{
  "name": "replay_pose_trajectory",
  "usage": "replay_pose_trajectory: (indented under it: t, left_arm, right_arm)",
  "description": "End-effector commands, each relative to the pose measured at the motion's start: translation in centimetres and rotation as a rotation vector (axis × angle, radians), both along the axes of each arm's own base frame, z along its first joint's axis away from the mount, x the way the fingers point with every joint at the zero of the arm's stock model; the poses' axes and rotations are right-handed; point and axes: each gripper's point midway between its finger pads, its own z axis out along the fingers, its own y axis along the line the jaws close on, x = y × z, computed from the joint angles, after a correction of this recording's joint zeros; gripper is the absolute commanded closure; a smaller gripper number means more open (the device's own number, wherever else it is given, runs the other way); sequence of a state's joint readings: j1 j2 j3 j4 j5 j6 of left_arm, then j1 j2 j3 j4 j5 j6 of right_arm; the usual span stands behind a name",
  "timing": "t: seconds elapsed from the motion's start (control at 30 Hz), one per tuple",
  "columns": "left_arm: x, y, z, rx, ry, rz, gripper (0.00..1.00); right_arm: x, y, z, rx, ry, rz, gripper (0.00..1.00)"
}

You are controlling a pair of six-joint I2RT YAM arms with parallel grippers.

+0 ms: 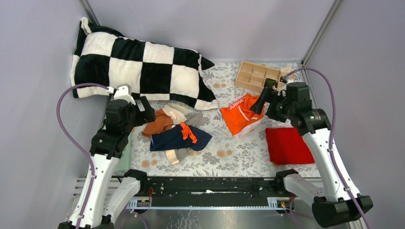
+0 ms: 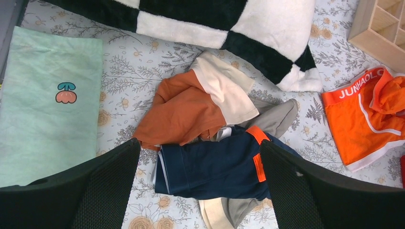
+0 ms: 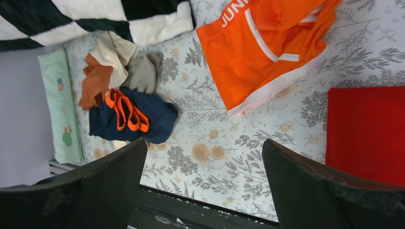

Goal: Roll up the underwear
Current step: Pick up the underwear from the center of the board.

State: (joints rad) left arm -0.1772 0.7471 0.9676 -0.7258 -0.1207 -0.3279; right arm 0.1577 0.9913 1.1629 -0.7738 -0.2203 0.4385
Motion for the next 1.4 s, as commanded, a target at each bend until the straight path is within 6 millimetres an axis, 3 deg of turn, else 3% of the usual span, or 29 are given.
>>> replay_pose_trajectory:
  t: [0.0, 0.13, 0.33, 0.43, 0.53, 0.67, 0.93, 1.1, 1.37]
  left_arm:
    - [0.4, 0.3, 1.6, 0.015, -0.069, 0.012, 0.01]
    - [0.0, 0.4, 1.1, 0.013, -0.039, 0.016, 0.01]
    - [-0.2, -0.3, -0.6, -0.039, 0.002, 0.012, 0.01]
    - [-0.2, 0.0, -0.5, -0.033, 0.008, 0.029, 0.01]
    - [-0.1, 0.2, -0.9, -0.03, 0.006, 0.045, 0.01]
    - [0.1, -0.2, -1.4, -0.047, 0.005, 0.032, 0.01]
    - [0.0, 0.1, -1.1, -0.049, -0.029, 0.047, 0.01]
    - [-0.1, 0.2, -1.1, -0.046, -0.032, 0.051, 0.01]
    - [0.0, 0.2, -1.4, -0.041, -0.02, 0.054, 0.01]
  right_arm:
    - [1.1, 1.4, -1.6, -0.016, 0.013, -0.023, 0.04]
    - [1.4, 3.5, -3.6, -0.002, 0.037, -0.001, 0.06]
    - [1.2, 9.3, -5.6, -0.007, 0.061, 0.13, 0.08]
    - [0.9, 11.2, -6.9, -0.044, 0.079, 0.173, 0.1]
    - [1.9, 10.5, -8.9, -0.131, 0.089, 0.139, 0.1]
    - [4.6, 8.7, -10.5, -0.322, 0.088, 0.093, 0.14]
    - [7.3, 10.7, -14.8, -0.468, 0.167, 0.268, 0.31]
    - [8.1, 10.9, -17.9, -0.525, 0.22, 0.305, 0.38]
    - [9.7, 12.2, -20.7, -0.541, 0.234, 0.328, 0.44]
